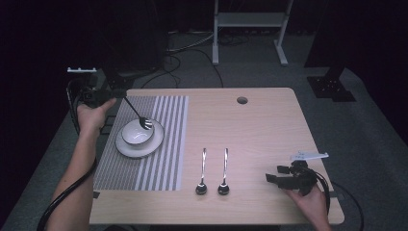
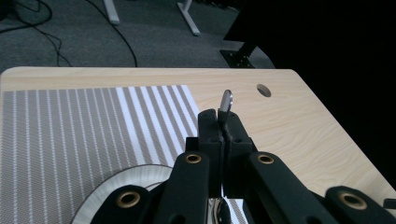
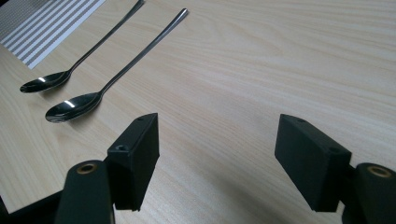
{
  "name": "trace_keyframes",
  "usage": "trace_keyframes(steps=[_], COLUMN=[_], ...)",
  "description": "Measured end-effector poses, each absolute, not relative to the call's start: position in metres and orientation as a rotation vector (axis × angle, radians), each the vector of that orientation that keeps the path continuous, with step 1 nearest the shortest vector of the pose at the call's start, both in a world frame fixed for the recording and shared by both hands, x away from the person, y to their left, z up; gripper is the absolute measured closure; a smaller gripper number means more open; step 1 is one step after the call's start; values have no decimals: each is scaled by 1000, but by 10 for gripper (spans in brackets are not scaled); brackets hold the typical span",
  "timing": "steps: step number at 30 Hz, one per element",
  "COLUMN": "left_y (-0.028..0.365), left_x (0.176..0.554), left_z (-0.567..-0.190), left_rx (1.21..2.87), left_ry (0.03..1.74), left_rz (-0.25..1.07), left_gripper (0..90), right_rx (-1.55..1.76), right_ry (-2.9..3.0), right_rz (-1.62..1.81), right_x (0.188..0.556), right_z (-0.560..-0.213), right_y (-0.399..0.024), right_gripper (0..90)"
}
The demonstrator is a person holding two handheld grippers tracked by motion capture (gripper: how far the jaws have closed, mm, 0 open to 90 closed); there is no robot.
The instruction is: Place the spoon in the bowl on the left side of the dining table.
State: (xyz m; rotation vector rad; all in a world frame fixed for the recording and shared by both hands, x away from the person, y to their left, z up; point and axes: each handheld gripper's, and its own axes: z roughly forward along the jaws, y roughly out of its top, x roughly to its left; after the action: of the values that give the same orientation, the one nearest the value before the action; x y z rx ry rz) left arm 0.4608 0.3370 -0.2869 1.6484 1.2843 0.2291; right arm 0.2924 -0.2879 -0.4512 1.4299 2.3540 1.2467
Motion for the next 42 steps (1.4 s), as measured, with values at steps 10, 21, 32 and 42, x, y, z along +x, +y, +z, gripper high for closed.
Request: trace_keyframes(steps=[10, 21, 32, 42], left_y=[353, 364, 370, 374], left_x=[459, 457, 456, 456], left_z=[-298, -306, -317, -331], left_rx=[1625, 1616, 1604, 1612], left_ry=[1346, 1385, 1418, 1449], left_rz=[243, 260, 271, 275], left_gripper=[890, 889, 889, 888], right_rx=[1431, 1426, 1422, 1422], right_ry=[2355, 2359, 2352, 2350], right_rz=[1245, 1240, 1242, 1239], right_x=[292, 293, 293, 293], right_z=[-451, -451, -450, -450], right_y=[-287, -286, -287, -287], right_gripper=[295, 295, 295, 295])
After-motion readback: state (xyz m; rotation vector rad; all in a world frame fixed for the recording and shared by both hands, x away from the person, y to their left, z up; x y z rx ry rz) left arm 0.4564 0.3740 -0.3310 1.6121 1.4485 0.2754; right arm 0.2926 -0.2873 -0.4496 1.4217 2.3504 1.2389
